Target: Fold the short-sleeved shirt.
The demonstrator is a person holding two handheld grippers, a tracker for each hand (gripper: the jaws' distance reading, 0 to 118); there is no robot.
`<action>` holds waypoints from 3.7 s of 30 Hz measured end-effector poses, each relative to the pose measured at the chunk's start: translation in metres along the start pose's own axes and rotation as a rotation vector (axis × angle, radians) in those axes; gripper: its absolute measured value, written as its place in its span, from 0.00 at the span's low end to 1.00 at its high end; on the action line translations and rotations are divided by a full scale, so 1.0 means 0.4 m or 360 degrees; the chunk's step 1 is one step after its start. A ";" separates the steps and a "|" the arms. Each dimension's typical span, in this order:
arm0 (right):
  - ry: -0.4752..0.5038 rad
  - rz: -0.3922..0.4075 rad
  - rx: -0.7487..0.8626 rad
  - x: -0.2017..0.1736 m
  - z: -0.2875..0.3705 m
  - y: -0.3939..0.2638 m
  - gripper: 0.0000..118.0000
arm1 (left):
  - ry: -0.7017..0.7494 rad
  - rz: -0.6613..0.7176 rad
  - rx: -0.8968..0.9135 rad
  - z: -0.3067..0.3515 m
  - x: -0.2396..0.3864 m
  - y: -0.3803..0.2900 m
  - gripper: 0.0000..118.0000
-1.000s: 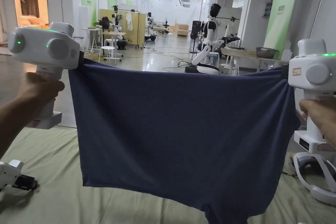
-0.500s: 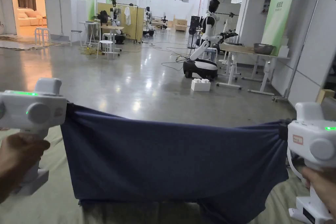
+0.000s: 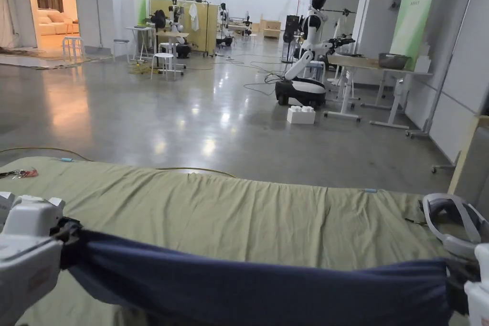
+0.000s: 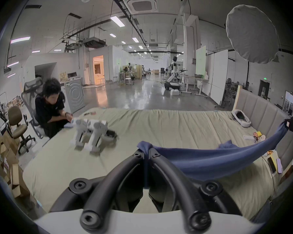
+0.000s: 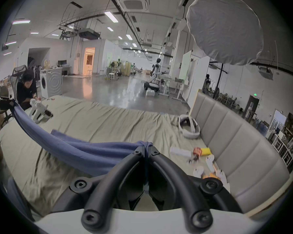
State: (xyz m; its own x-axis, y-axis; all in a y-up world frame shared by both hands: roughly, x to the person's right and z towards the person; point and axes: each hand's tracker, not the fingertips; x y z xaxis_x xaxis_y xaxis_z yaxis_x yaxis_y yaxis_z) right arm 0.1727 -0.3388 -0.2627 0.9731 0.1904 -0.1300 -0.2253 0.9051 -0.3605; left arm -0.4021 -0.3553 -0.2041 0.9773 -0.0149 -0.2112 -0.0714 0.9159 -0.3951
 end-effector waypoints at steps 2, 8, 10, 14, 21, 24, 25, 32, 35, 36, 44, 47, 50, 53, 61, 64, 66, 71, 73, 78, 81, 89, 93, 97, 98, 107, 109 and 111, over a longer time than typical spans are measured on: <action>-0.0002 0.0020 -0.0097 -0.013 0.036 -0.068 0.04 | -0.0021 -0.0029 -0.0055 0.043 -0.006 -0.075 0.05; 0.0063 0.0045 -0.0362 -0.055 0.112 -0.266 0.04 | -0.0013 -0.0029 -0.0321 0.129 -0.028 -0.277 0.05; 0.0082 0.0075 -0.0467 -0.068 0.119 -0.325 0.04 | -0.0019 -0.0057 -0.0428 0.131 -0.034 -0.330 0.05; 0.0065 0.0036 -0.0640 -0.082 0.101 -0.439 0.04 | -0.0055 -0.0083 -0.0660 0.111 -0.040 -0.417 0.05; 0.0043 0.0072 -0.0938 -0.119 0.031 -0.595 0.04 | -0.0056 -0.0169 -0.0943 0.051 -0.019 -0.530 0.05; 0.0028 0.0062 -0.0965 -0.139 0.032 -0.624 0.06 | -0.0045 -0.0221 -0.1002 0.051 0.003 -0.550 0.05; 0.0026 0.0048 -0.0974 -0.142 0.038 -0.621 0.13 | -0.0046 -0.0216 -0.1019 0.051 0.004 -0.550 0.06; -0.0073 -0.0003 -0.0704 -0.153 0.118 -0.488 0.60 | -0.0021 -0.0086 -0.0828 0.134 0.005 -0.478 0.54; -0.0068 -0.0038 -0.0500 -0.177 0.121 -0.421 0.60 | -0.0039 -0.0003 -0.0590 0.140 0.017 -0.425 0.55; -0.0047 -0.0068 -0.0411 -0.174 0.105 -0.415 0.60 | -0.0052 0.0014 -0.0520 0.138 0.027 -0.408 0.55; 0.0030 -0.0295 0.0152 -0.321 0.055 -0.310 0.33 | -0.0078 -0.0009 0.0012 0.094 0.180 -0.323 0.39; 0.0024 -0.0298 0.0298 -0.361 0.063 -0.281 0.18 | -0.0048 -0.0023 0.0095 0.079 0.218 -0.318 0.16; 0.0016 -0.0267 0.0394 -0.381 0.076 -0.260 0.07 | -0.0057 -0.0044 0.0198 0.092 0.242 -0.312 0.03; 0.0032 -0.0261 0.0451 -0.387 0.086 -0.247 0.04 | -0.0041 -0.0071 0.0299 0.107 0.249 -0.314 0.01; 0.0043 -0.0234 0.0514 -0.396 0.099 -0.239 0.03 | -0.0046 -0.0034 0.0239 0.140 0.176 -0.312 0.01; 0.0049 -0.0213 0.0475 -0.401 0.090 -0.243 0.03 | -0.0063 0.0001 -0.0001 0.128 0.107 -0.340 0.01; 0.0063 -0.0205 0.0449 -0.400 0.082 -0.250 0.03 | -0.0037 0.0001 -0.0164 0.125 0.058 -0.372 0.01; 0.0098 -0.0178 0.0344 -0.402 0.053 -0.272 0.03 | -0.0105 0.0100 -0.0688 0.110 -0.025 -0.447 0.01; 0.0101 -0.0162 0.0317 -0.404 0.045 -0.284 0.03 | -0.0096 0.0119 -0.0814 0.099 -0.050 -0.485 0.03; 0.0114 -0.0147 0.0223 -0.407 0.027 -0.313 0.03 | -0.0093 0.0271 -0.0976 0.072 -0.056 -0.537 0.52; 0.0112 -0.0127 0.0186 -0.407 0.025 -0.326 0.03 | 0.0025 0.0195 -0.1102 0.026 -0.037 -0.561 0.59; 0.0066 -0.0117 0.0107 -0.372 0.026 -0.347 0.03 | 0.0092 0.0066 -0.1177 -0.025 0.007 -0.576 0.31; 0.0009 -0.0127 0.0014 -0.334 0.029 -0.353 0.03 | 0.0035 -0.0087 -0.1178 -0.024 0.038 -0.576 0.09; -0.0057 -0.0123 -0.0190 -0.263 0.036 -0.371 0.17 | 0.0043 -0.0093 -0.1142 -0.003 0.044 -0.572 0.07; -0.0039 -0.0154 -0.0250 -0.238 0.038 -0.380 0.22 | 0.0044 -0.0082 -0.1129 0.005 0.042 -0.570 0.07; 0.0091 -0.0168 -0.0958 -0.104 0.016 -0.557 0.53 | 0.0045 -0.0023 -0.1060 0.044 0.051 -0.529 0.07; 0.0118 -0.0203 -0.1056 -0.103 0.011 -0.599 0.53 | 0.0044 -0.0024 -0.1058 0.047 0.055 -0.526 0.07; 0.0146 -0.0199 -0.1114 -0.107 -0.003 -0.634 0.53 | 0.0042 -0.0027 -0.1057 0.045 0.057 -0.524 0.07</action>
State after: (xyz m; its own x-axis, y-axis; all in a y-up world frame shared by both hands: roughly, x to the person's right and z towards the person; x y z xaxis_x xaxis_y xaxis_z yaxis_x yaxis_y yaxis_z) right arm 0.1881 -0.5770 -0.1669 0.9925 0.0407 -0.1148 -0.1207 0.4563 -0.8816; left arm -0.3613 -0.5404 -0.1100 0.9748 -0.0447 -0.2185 -0.1719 0.4737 -0.8638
